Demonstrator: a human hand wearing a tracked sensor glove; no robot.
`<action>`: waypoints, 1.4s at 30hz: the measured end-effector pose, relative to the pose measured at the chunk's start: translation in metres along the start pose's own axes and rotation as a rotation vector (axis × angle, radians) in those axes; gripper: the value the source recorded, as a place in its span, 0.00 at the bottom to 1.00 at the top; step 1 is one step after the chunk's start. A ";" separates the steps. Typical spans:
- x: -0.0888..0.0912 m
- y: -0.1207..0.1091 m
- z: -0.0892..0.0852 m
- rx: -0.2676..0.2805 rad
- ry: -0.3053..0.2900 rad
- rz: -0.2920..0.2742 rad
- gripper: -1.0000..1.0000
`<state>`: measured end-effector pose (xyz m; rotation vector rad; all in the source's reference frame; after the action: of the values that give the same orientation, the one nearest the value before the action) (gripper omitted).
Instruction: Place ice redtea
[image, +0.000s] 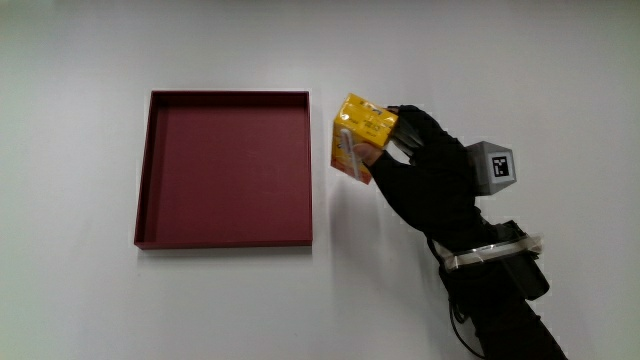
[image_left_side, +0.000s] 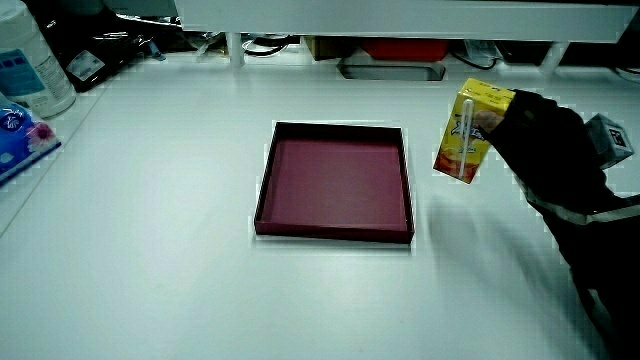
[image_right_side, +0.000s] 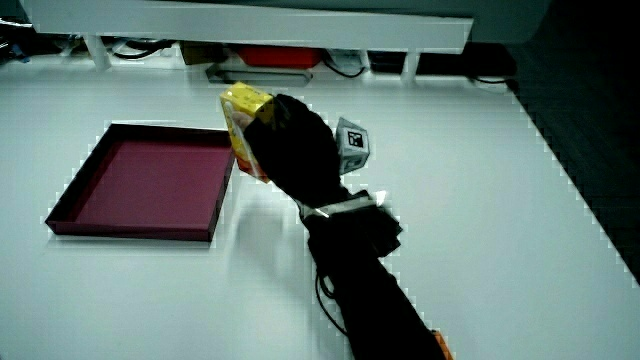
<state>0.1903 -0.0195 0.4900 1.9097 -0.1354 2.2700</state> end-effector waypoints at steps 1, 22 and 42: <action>0.001 -0.001 0.003 0.014 0.010 0.003 0.50; 0.059 -0.023 0.035 0.187 0.033 -0.093 0.50; 0.067 -0.028 0.036 0.181 0.045 -0.116 0.25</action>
<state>0.2194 0.0060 0.5606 1.8931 0.1884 2.3145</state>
